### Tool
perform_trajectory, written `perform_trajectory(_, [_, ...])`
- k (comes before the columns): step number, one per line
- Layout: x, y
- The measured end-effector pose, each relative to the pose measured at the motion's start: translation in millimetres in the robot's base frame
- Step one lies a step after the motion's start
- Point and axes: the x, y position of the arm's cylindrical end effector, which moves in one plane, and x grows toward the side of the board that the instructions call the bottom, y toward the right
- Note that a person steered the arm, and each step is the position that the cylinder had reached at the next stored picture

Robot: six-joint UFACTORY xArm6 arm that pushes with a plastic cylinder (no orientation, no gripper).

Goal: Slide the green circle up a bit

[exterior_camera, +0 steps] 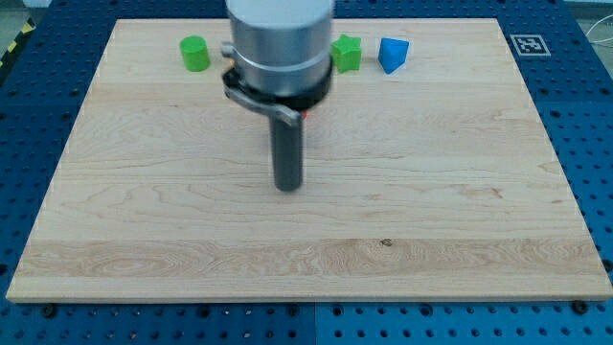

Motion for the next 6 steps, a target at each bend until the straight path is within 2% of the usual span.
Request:
perform_trajectory(1, [-47, -18])
perform_trajectory(2, [-61, -42])
perform_trajectory(4, [-128, -49])
perform_trajectory(6, [-156, -78])
